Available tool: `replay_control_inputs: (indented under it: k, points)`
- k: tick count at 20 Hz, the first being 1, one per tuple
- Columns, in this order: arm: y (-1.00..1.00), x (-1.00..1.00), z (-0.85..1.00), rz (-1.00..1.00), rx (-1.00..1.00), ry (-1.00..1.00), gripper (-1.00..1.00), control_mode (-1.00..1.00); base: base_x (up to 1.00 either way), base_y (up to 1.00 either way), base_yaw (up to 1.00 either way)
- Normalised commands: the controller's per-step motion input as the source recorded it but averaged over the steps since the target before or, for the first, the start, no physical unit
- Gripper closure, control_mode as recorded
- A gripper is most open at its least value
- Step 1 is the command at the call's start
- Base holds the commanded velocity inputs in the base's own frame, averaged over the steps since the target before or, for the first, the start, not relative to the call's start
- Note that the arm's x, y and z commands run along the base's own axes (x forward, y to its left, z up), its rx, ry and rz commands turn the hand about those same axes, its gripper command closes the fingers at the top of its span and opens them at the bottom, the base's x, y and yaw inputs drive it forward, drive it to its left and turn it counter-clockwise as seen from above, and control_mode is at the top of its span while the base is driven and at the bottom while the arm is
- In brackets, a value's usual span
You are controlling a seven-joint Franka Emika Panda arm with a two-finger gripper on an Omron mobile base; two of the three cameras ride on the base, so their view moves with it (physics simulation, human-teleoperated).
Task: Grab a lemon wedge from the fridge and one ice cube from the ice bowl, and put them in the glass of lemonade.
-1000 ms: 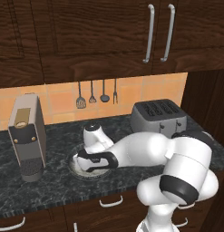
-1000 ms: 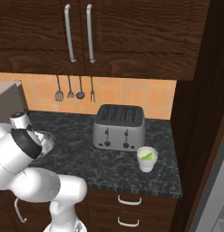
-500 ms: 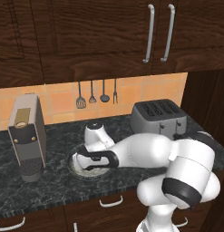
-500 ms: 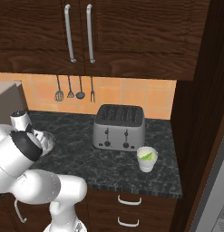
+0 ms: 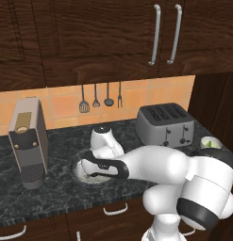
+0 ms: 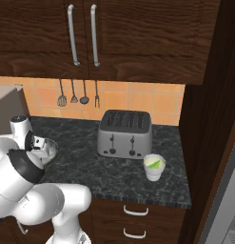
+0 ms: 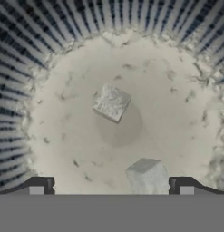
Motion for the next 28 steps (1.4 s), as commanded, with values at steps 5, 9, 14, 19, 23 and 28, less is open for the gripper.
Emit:
replay_control_inputs:
  k: [5, 9, 14, 19, 23, 28]
  points:
    - [-0.01, -0.02, 0.00, 0.01, 0.00, 0.00, -1.00, -1.00, 0.00, 0.00, 0.00]
    - [0.00, 0.00, -0.15, 0.00, 0.00, 0.00, -1.00, -1.00, 0.00, 0.00, 0.00]
    - [0.00, 0.00, -0.22, 0.00, 0.00, 0.01, -1.00, -1.00, 0.00, 0.00, 0.00]
    - [0.00, 0.03, -0.09, 0.00, 0.00, 0.00, -1.00, -1.00, 0.00, 0.00, 0.00]
    - [0.00, 0.14, -0.05, 0.00, 0.00, 0.00, -1.00, -1.00, 0.00, 0.00, 0.00]
    - [0.00, -0.10, -0.26, 0.00, 0.00, 0.08, -1.00, -1.00, 0.00, 0.00, 0.00]
